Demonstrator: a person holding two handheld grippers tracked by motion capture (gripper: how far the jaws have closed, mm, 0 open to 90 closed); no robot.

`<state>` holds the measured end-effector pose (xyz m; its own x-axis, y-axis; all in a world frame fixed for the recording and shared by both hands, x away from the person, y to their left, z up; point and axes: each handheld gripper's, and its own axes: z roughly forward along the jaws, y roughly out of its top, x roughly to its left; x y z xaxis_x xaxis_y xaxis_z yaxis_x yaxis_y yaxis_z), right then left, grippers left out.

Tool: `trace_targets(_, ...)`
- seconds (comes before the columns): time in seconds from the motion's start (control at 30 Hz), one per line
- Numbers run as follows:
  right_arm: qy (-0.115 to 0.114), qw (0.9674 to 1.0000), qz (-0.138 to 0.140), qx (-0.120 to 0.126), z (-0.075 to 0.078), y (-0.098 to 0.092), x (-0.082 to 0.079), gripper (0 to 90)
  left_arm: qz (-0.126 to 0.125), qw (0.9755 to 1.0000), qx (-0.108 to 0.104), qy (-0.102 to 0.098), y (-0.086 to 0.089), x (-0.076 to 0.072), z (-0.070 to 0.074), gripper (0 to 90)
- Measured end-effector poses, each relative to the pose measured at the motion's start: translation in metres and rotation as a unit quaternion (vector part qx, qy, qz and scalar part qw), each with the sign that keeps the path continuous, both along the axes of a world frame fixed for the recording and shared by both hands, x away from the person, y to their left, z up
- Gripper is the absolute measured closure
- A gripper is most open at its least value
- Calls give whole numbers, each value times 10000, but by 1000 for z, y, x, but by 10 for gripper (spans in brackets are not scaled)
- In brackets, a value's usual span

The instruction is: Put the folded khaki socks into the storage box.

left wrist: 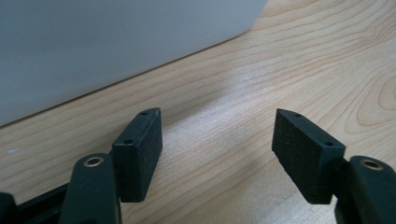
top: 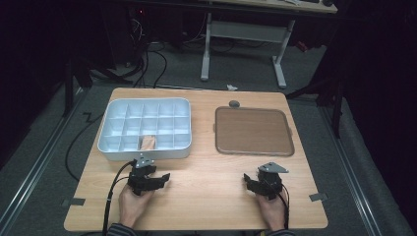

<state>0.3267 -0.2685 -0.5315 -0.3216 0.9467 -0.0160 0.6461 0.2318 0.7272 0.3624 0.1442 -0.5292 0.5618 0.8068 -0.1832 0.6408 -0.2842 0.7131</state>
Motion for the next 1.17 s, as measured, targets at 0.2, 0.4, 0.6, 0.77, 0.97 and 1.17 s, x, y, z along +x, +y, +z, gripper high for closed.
trace_targets(0.2, -1, 10000, 0, 0, 0, 0, 0, 337, -16, 9998, 140, -162, -4, -1, -2, 329)
trace_targets(0.4, 4, 10000, -4, 6, 0, 0, 0, 337, -50, 9992, 281, -283, -9, -2, -3, 305)
trace_targets(0.6, -8, 10000, 21, -11, 0, 0, 0, 337, -116, 9976, 483, -474, -14, -4, -5, 279)
trace_targets(0.77, -9, 10000, 16, -5, 0, 0, 0, 337, -97, 9964, 593, -596, -17, -6, -7, 265)
trace_targets(0.97, -9, 10000, 14, -8, 0, 0, 0, 337, -96, 9964, 593, -594, -17, -6, -7, 264)
trace_targets(1.17, -11, 10000, -1, -6, 0, 0, 0, 338, -94, 9965, 588, -592, -17, -6, -7, 264)
